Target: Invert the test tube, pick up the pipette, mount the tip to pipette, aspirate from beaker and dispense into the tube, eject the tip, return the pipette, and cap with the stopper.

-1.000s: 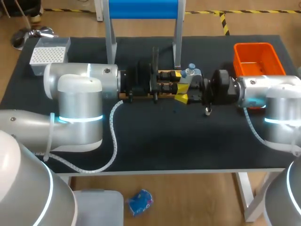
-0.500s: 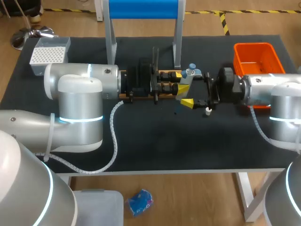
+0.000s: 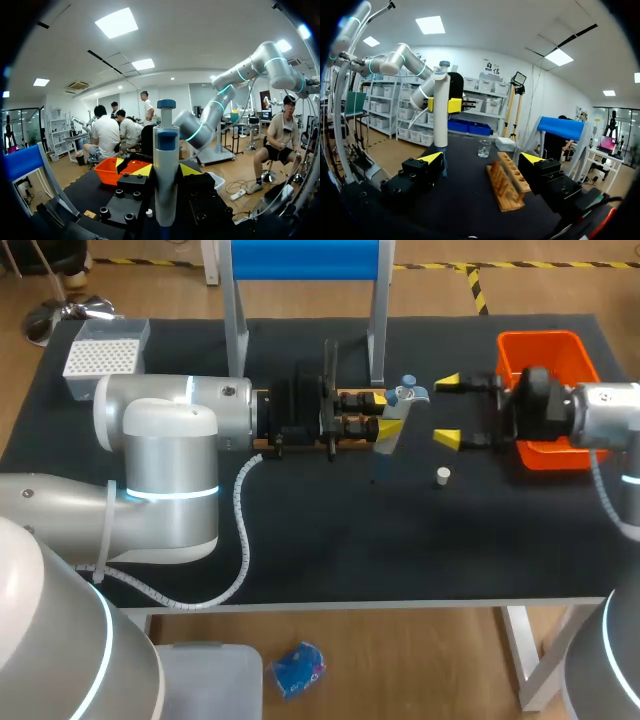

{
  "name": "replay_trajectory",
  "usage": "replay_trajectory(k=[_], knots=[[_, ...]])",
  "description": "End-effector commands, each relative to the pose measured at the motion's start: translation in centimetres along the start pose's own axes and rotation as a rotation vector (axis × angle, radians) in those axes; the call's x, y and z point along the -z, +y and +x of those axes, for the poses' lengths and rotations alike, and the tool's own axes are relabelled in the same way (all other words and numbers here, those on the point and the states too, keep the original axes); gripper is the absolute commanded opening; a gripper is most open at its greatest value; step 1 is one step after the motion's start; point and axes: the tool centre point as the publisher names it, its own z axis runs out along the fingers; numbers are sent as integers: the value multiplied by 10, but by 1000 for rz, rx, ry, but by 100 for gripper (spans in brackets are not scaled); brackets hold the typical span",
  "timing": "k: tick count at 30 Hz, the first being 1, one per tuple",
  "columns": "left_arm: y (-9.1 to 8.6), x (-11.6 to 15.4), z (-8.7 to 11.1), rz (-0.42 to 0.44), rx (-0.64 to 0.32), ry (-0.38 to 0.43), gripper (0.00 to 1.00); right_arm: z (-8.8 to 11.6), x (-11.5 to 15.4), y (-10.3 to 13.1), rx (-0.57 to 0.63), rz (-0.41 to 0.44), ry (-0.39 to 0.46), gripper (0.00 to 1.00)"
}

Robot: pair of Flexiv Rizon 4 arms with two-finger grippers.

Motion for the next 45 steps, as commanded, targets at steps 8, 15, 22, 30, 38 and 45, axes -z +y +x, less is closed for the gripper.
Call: replay_trajectory(k=[8, 15, 22, 30, 38, 45], knots=[[1, -1, 2, 2, -2, -7, 0, -42, -2, 5, 1, 45, -24, 100], [1, -1, 2, 2, -2, -7, 0, -45, -3, 6, -1, 42, -29, 100], [1, -1, 2, 2, -2, -7, 0, -45, -3, 6, -1, 42, -29, 100], [1, -1, 2, 2, -2, -7, 0, -45, -3, 6, -1, 42, -29, 100], [-4, 23, -13, 29, 9, -81, 0, -45, -3, 6, -1, 42, -29, 100], [-6, 63, -33, -6, 41, -120, 0, -45, -3, 6, -1, 42, -29, 100]])
